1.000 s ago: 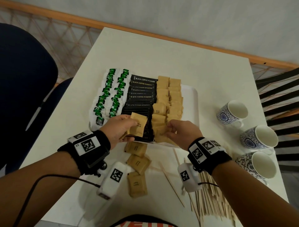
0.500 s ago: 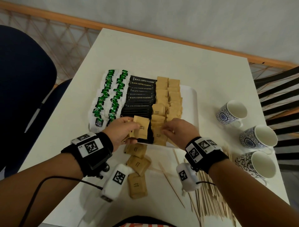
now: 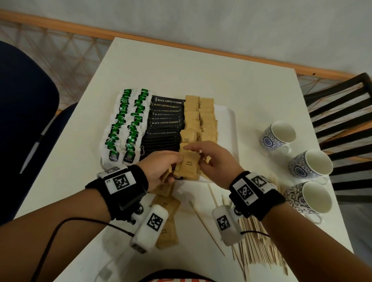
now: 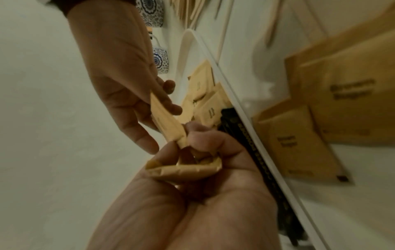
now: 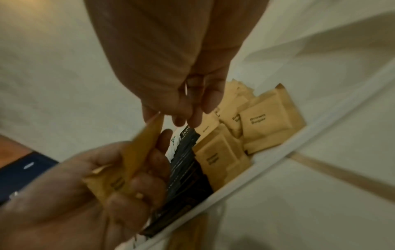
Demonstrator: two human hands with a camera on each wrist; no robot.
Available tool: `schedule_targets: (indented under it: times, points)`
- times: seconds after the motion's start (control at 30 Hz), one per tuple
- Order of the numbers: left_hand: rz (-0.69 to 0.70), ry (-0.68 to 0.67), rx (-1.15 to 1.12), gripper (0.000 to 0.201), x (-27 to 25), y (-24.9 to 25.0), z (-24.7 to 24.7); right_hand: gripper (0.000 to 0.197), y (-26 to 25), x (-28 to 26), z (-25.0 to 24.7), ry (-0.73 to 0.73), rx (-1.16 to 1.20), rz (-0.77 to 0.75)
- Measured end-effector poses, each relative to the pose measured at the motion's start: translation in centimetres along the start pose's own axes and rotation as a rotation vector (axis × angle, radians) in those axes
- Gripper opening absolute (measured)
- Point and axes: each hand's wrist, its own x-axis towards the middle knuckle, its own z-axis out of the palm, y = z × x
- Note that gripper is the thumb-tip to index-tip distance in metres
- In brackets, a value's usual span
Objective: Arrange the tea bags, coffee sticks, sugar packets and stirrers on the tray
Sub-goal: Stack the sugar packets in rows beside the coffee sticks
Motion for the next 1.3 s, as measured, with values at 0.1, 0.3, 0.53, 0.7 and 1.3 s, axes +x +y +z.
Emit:
schedule_targets:
  times: [0.1, 0.3, 0.53, 0.7, 1.3]
  points:
    - [-0.022, -0.011, 0.018, 0.022, 0.3, 0.2, 0.8, 0.035, 0.2, -0.6, -0.2, 0.016, -0.166, -0.112]
    - [0.041, 0.017, 0.133, 0.019, 0.8, 0.4, 1.7, 0.022, 1.4, -1.2, -0.7, 0.101, -0.132, 0.115]
    - [0.183, -0.005, 0.27, 0.013, 1.6, 0.3, 2.2, 0.047, 0.8, -1.6, -1.1, -0.004, -0.07, 0.206]
    - [0.159, 0.008, 0.212, 0.005, 2.0, 0.6, 2.7, 0.015, 1.4, -1.4, -1.8, 0.124, 0.407, 0.462]
    - [-0.065, -0.188, 0.386, 0.027, 2.2, -0.3, 3.6, 0.023, 4.5, -1.4, -1.6, 0.019, -0.225, 0.596]
